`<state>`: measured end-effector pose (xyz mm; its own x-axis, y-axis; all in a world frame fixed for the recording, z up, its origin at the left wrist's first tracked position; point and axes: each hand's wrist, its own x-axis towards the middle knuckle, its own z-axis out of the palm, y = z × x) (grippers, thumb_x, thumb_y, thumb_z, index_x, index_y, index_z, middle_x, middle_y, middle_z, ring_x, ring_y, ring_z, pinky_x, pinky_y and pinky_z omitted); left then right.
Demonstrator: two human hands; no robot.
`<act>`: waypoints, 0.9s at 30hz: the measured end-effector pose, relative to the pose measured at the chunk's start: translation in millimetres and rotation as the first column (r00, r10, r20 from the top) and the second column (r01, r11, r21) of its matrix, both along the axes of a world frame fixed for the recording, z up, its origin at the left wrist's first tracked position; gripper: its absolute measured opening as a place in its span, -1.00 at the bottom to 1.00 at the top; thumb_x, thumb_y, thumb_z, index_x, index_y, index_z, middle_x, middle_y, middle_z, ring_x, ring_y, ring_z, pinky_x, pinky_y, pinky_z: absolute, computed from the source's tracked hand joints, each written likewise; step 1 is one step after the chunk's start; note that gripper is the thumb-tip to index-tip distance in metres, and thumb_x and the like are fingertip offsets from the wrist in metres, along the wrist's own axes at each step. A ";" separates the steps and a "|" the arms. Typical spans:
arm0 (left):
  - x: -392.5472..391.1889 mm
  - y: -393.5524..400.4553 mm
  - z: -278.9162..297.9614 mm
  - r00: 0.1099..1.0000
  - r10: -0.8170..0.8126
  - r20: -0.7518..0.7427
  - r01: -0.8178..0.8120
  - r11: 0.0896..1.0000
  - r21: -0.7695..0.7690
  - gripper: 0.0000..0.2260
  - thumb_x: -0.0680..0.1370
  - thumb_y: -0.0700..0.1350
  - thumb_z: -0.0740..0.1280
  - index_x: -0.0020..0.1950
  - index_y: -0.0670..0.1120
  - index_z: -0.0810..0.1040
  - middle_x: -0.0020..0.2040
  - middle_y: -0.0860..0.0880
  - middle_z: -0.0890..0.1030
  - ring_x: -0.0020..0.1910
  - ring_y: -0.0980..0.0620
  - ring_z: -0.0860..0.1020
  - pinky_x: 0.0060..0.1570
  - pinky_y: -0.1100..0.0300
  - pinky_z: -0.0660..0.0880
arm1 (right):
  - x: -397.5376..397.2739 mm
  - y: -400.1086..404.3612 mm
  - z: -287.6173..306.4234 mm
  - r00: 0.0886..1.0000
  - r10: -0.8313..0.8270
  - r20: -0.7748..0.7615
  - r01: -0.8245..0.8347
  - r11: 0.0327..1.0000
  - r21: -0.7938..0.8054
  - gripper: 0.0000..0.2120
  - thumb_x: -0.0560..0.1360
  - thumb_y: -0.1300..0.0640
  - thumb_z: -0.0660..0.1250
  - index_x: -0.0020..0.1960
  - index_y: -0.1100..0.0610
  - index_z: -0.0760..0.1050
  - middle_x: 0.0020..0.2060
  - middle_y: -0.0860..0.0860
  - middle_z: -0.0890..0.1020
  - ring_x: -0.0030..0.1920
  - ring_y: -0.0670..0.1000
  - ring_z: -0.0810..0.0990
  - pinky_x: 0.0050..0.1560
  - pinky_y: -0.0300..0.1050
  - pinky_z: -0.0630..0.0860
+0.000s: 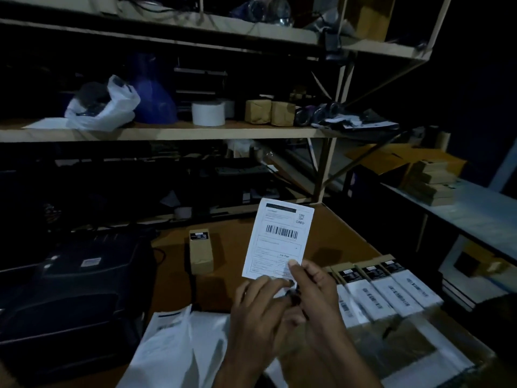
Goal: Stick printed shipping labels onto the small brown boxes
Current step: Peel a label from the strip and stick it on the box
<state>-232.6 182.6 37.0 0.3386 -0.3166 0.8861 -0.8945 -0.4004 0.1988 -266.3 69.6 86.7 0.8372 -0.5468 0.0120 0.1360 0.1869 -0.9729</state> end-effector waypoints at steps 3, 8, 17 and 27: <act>-21.2 -25.6 6.8 0.991 -0.028 -0.128 0.004 0.982 -0.188 -0.66 0.68 0.10 0.17 -0.03 -0.01 0.68 0.11 0.04 0.67 0.18 0.03 0.55 0.17 0.12 0.42 | -11.5 -30.6 -13.9 1.000 0.010 -0.018 -0.011 1.000 -0.021 -0.90 0.57 0.08 0.38 -0.04 0.02 0.68 -0.01 0.06 0.74 0.05 0.19 0.70 0.09 0.26 0.63; -32.9 -47.4 32.5 0.927 0.024 -0.375 -0.152 0.936 -0.316 -0.76 0.61 0.07 0.29 0.15 -0.04 0.59 0.19 0.06 0.58 0.24 0.07 0.49 0.16 0.09 0.48 | -42.6 -62.8 -37.9 0.990 0.100 -0.099 -0.112 0.986 -0.127 -0.88 0.58 0.09 0.38 0.06 0.06 0.68 -0.07 0.02 0.74 -0.04 0.04 0.72 -0.12 -0.03 0.62; -11.4 -44.1 30.2 0.601 -0.049 -0.798 -0.055 0.993 -0.102 -0.94 0.47 0.00 0.52 -0.12 0.10 0.67 0.10 0.09 0.62 0.13 0.07 0.57 0.11 0.07 0.51 | -89.4 -73.8 -86.0 0.934 0.253 -0.253 -0.283 0.955 -0.092 -0.90 0.55 0.17 0.43 0.02 0.19 0.64 -0.09 0.04 0.75 -0.06 0.05 0.74 -0.20 -0.09 0.64; 26.1 -54.7 17.5 0.492 -0.118 -0.863 0.147 0.988 -0.051 -0.90 0.45 -0.09 0.54 -0.25 -0.03 0.69 -0.04 0.14 0.66 -0.01 0.27 0.59 0.00 0.14 0.51 | -79.8 -59.3 -103.0 0.910 0.247 -0.332 -0.111 0.919 0.379 -0.84 0.46 0.28 0.52 0.01 0.23 0.60 -0.13 0.15 0.74 -0.21 0.07 0.62 -0.23 -0.08 0.54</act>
<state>-206.5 127.9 54.5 0.8805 -0.4426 0.1696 -0.3279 -0.3104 0.8923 -346.1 10.3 -16.3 0.8278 -0.2988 -0.4748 -0.2849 0.5051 -0.8147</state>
